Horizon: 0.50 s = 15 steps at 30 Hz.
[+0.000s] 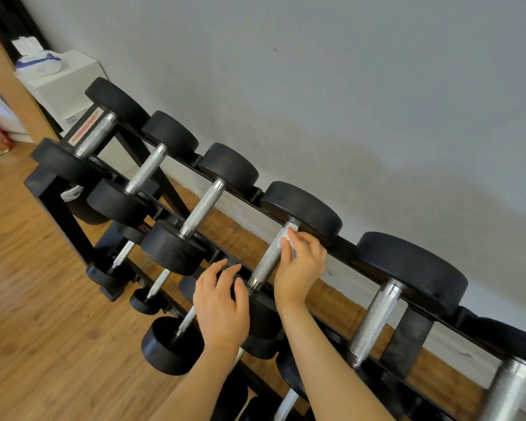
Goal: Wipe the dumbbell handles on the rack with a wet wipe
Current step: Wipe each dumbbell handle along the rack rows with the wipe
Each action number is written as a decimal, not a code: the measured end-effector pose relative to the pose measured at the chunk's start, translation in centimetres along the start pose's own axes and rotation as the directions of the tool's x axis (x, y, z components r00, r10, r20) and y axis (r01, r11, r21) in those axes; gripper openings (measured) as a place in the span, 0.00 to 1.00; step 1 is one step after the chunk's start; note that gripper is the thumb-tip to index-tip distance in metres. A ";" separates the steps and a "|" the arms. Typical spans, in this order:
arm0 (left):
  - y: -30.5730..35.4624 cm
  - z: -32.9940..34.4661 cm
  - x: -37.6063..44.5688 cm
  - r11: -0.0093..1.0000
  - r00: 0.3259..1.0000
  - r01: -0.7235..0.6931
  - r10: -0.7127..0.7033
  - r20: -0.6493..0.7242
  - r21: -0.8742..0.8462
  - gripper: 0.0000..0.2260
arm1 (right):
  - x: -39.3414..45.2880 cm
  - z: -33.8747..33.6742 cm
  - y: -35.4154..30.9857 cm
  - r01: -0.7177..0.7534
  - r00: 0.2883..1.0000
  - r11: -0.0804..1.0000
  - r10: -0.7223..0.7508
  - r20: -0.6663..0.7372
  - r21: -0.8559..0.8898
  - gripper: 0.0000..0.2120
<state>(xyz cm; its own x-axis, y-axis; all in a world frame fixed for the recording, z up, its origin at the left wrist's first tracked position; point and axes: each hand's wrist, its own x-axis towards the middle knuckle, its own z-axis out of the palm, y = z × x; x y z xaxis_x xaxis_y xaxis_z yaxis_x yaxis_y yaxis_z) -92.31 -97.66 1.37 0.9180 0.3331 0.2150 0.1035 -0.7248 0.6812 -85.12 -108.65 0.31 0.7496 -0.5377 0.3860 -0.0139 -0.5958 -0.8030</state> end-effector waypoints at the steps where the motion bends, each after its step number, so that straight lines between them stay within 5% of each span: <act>1: 0.0 0.0 0.0 1.000 1.000 0.000 0.000 -0.001 -0.002 0.20 | 0.2 0.1 -0.2 -0.018 1.000 1.000 0.018 -0.016 0.003 0.12; 10: 0.0 -0.1 0.0 1.000 1.000 0.006 -0.006 0.002 -0.005 0.21 | -0.1 0.4 -0.3 -0.205 0.979 0.965 0.202 0.033 0.165 0.11; 15: 0.0 -0.2 0.0 1.000 1.000 0.005 -0.005 0.005 -0.013 0.21 | -1.1 -0.2 -0.5 -0.187 0.982 0.968 0.180 0.055 0.170 0.11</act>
<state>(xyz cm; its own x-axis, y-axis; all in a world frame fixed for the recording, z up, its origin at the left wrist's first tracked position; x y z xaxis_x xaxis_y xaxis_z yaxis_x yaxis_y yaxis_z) -92.37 -97.57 1.50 0.9195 0.3336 0.2080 0.1031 -0.7151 0.6913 -86.06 -107.88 0.36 0.7703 -0.6022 0.2097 -0.0406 -0.3745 -0.9263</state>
